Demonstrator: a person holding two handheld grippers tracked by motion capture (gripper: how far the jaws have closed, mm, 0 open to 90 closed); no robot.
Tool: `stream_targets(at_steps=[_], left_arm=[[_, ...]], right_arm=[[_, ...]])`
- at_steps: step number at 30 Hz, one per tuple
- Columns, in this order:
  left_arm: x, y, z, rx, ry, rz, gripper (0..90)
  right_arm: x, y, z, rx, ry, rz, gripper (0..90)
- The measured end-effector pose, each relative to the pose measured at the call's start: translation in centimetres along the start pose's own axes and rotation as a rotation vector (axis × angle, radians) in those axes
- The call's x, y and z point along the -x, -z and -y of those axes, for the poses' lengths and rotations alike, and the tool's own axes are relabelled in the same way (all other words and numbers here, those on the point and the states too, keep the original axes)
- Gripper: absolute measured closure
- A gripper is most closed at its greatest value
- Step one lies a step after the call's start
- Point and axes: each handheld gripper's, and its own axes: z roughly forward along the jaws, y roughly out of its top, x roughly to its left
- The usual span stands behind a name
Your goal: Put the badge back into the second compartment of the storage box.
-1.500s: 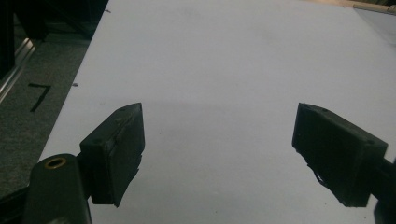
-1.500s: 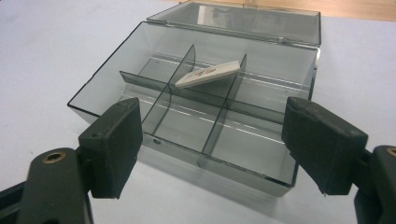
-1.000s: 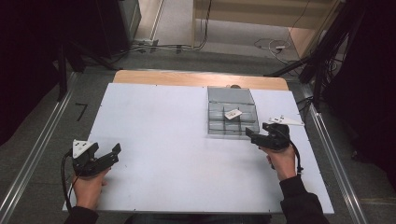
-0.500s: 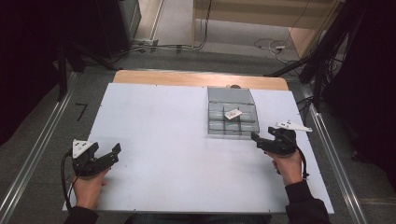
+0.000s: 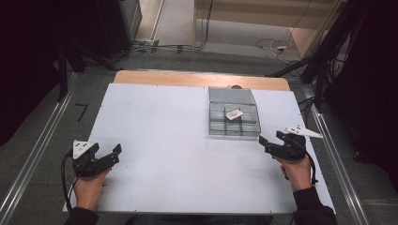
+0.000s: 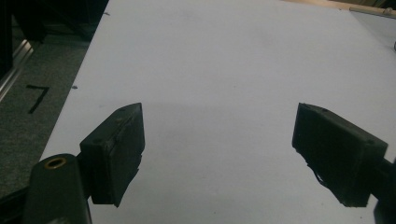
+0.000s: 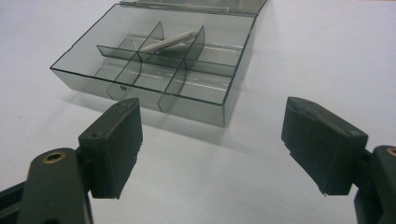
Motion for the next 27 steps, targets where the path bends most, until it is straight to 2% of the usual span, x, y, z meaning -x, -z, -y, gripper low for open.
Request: stream_targets(at_steps=[14, 27], left_arm=[[0.1, 0.0, 0.0, -0.002, -0.003, -0.001, 17.4], [0.1, 0.0, 0.0, -0.005, -0.008, -0.002, 17.4]], right_arm=[[0.4, 1.0, 1.3, -0.012, 0.008, 0.011, 19.4], [1.4, 2.1, 2.6, -0.024, 0.003, 0.025, 19.4]])
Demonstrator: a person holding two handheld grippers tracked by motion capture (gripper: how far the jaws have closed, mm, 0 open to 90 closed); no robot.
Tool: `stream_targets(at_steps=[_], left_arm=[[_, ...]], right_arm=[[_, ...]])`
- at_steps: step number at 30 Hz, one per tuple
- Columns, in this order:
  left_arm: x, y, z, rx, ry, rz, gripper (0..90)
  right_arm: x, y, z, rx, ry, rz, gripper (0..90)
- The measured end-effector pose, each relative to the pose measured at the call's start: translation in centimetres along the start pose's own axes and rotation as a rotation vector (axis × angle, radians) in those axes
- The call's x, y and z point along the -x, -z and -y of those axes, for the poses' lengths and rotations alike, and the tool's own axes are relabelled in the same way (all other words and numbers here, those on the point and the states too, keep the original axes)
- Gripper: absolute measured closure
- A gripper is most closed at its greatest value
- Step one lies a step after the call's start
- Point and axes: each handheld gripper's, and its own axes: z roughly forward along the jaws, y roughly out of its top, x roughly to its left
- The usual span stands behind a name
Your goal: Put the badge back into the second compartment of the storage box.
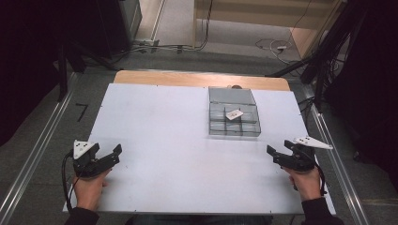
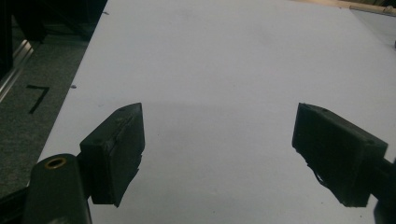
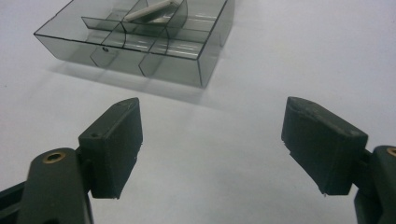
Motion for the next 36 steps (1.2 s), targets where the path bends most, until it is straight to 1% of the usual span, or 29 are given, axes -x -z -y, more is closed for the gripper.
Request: stream_targets(at_steps=[11, 23, 32, 33, 34, 36], left_arm=[[0.0, 0.0, 0.0, -0.001, -0.002, 0.0, 17.4], [0.1, 0.0, 0.0, -0.001, 0.0, -0.001, 17.4], [0.1, 0.0, 0.0, -0.001, -0.002, 0.0, 17.4], [0.1, 0.0, 0.0, -0.001, -0.003, 0.0, 17.4], [0.1, -0.1, 0.0, -0.001, -0.001, 0.0, 17.4], [0.1, -0.2, 0.1, -0.003, -0.004, -0.003, 17.4]], right_arm=[[0.7, 0.8, 1.0, -0.006, -0.008, 0.016, 19.4], [1.5, 1.8, 1.7, 0.002, -0.032, 0.028, 19.4], [2.6, 2.4, 2.5, 0.0, -0.049, 0.051, 19.4], [2.7, 2.5, 2.5, 0.001, -0.066, 0.051, 19.4], [2.9, 2.6, 2.4, 0.01, -0.093, 0.032, 19.1], [3.2, 2.9, 1.8, 0.041, -0.205, -0.063, 17.5]])
